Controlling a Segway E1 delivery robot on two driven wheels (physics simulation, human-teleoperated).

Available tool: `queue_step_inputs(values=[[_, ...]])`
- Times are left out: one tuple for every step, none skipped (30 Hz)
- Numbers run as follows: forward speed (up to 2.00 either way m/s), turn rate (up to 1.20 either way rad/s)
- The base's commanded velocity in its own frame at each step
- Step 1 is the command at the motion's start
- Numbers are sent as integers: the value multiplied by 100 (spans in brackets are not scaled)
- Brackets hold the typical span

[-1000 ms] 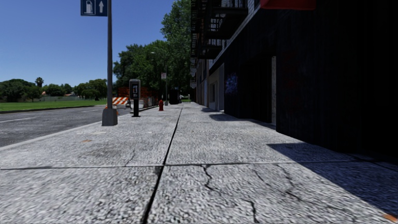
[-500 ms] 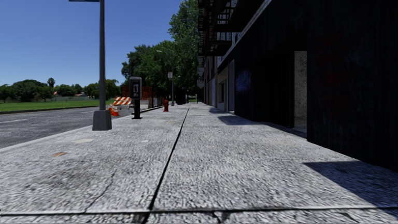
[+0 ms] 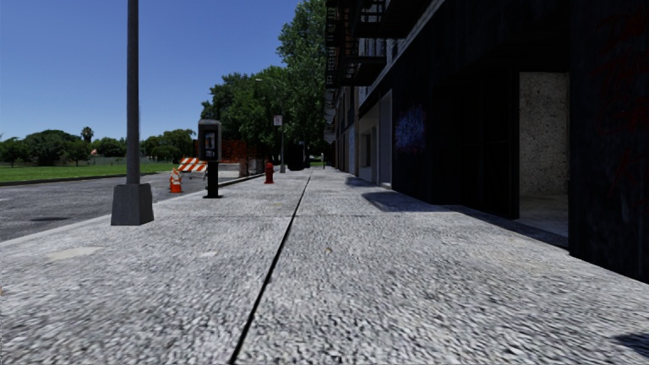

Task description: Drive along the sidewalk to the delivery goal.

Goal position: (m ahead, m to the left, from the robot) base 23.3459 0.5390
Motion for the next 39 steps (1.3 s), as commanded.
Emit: queue_step_inputs(values=[[200,0],[200,0],[200,0],[200,0],[200,0],[200,0],[200,0],[200,0],[200,0],[200,0],[200,0],[200,0],[200,0],[200,0],[200,0],[200,0],[200,0],[200,0],[200,0],[200,0],[200,0],[200,0],[200,0],[200,0],[200,0],[200,0],[200,0],[200,2],[200,10],[200,15],[200,15],[200,16],[200,17],[200,17],[200,17],[200,16],[200,0],[200,0],[200,0]])
